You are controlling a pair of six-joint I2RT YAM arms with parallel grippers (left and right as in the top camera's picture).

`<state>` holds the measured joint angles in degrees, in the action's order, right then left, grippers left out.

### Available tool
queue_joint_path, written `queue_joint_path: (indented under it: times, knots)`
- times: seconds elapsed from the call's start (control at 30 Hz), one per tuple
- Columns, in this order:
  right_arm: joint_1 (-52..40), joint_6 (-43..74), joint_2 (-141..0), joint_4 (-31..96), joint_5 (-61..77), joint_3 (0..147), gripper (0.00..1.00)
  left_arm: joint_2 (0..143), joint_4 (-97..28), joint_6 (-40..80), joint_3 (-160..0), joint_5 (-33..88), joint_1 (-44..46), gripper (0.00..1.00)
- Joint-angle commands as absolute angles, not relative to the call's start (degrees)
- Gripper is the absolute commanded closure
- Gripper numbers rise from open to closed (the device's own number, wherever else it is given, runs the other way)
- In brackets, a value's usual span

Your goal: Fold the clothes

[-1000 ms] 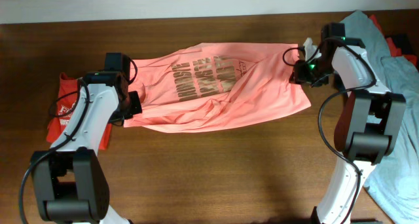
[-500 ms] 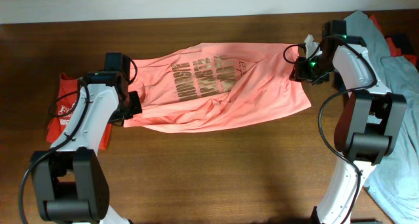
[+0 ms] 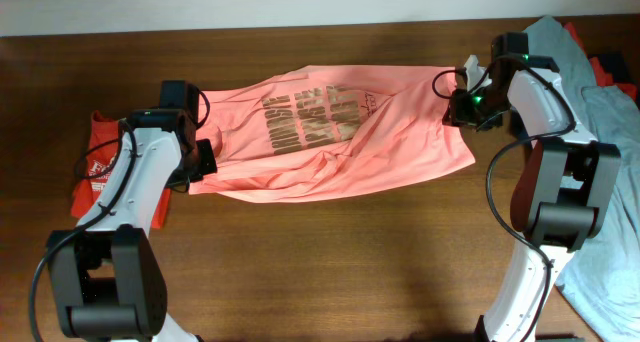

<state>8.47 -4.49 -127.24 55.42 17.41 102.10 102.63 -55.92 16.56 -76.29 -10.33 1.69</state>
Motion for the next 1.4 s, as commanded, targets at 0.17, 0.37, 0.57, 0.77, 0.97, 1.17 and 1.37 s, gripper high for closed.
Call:
queue_joint_path:
  times: [0.17,0.37,0.57,0.77,0.97,1.17,1.37]
  knots:
    - [8.14,-4.08,-127.15,55.72,17.72,101.78,0.61,101.89,-55.99,17.34,-77.12,-10.31,1.34,0.98]
    - [8.14,-4.05,-128.77,56.10,18.24,101.78,0.62,101.89,-55.99,17.34,-77.12,-10.31,1.34,0.98]
    - [8.14,-4.08,-128.81,56.62,17.74,101.78,0.64,101.89,-55.96,17.34,-77.12,-10.31,1.34,0.98]
    - [8.08,-4.08,-129.91,56.58,17.30,101.78,0.64,101.89,-56.01,17.34,-77.12,-10.31,1.34,0.98]
    - [8.10,-4.05,-130.10,56.14,17.34,101.80,0.74,101.89,-56.03,17.34,-77.12,-10.31,1.34,0.98]
    - [8.10,-4.08,-129.99,56.14,17.34,102.02,0.96,101.89,-56.01,17.34,-77.12,-10.31,1.34,0.98]
    - [8.36,-4.08,-126.67,59.53,17.30,104.60,0.96,101.32,-56.45,16.56,-77.93,-10.22,1.32,1.00]
